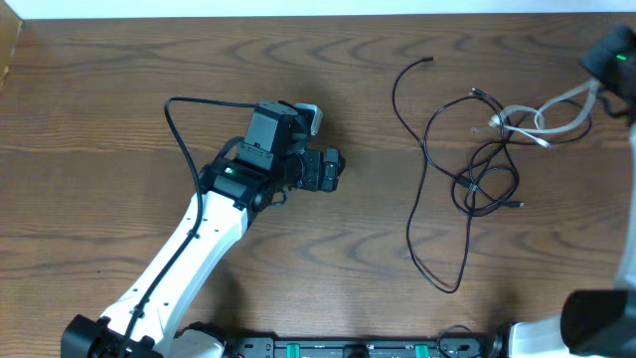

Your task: Untangle cables

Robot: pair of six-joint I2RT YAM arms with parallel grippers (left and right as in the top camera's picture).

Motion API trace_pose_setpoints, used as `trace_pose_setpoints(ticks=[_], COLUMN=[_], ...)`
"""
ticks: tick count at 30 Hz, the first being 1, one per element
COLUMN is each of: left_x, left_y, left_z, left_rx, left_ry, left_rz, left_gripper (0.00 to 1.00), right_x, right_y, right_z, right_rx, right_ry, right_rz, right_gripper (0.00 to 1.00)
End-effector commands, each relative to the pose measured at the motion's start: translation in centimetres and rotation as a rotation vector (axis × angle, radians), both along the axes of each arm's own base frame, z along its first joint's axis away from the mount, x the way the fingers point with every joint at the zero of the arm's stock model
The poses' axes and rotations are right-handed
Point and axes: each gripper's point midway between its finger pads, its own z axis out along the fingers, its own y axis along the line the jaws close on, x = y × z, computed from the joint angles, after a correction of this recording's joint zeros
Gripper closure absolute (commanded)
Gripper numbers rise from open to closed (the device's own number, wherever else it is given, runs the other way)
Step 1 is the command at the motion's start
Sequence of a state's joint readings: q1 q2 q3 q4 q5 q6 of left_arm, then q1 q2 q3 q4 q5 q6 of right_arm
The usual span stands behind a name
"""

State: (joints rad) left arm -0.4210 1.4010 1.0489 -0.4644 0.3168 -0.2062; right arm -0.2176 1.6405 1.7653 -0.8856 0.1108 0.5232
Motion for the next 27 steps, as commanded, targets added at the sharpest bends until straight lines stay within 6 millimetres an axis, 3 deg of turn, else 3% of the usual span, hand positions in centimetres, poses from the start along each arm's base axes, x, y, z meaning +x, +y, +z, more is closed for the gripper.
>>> trace_pose_setpoints(ticks=[1,5,8,13,16,20,23,27], left_x=[-0.1,-0.1,-0.1,-0.1,-0.1,-0.1,-0.1,-0.1], left_y=[-0.2,-0.2,-0.2,-0.2,-0.2,-0.2,-0.2,-0.2], left_z=[-0.3,-0.3,-0.3,-0.3,-0.3,-0.3,-0.3,-0.3], left_rx=[-0.003,-0.003,-0.003,-0.003,-0.003,-0.003,-0.003,-0.003], left_ry=[0.013,0.012,0.012,0.012,0.012,0.012,0.012,0.013], left_rz=[-0.01,-0.01,-0.01,-0.01,-0.01,-0.01,-0.01,-0.01], left_gripper=[0.07,0.07,0.07,0.07,0.07,0.07,0.07,0.07], right_x=[2.6,4.7,6.1,7.4,6.4,3.4,1.1,-1.6], right_y=[3.2,3.9,3.9,3.1,2.2,1.1,-0.9,-4.4], right_z=[-2.0,-3.1,-1.9,5.1,9.5,15.0,16.4,16.5], right_rx=[0.001,-0.075,-0.093,-0.149,-0.19,-0.293,-0.396,-0.504], right_ry=[0.01,0.008,-0.065,-0.305,-0.426,-0.53,-0.501,-0.409], right_rz=[0.057,0.033,0.027,0.023,-0.011,-0.033,-0.103,-0.215], right_gripper=[0.99,0.99,0.99,0.99,0.99,0.99,0.99,0.99])
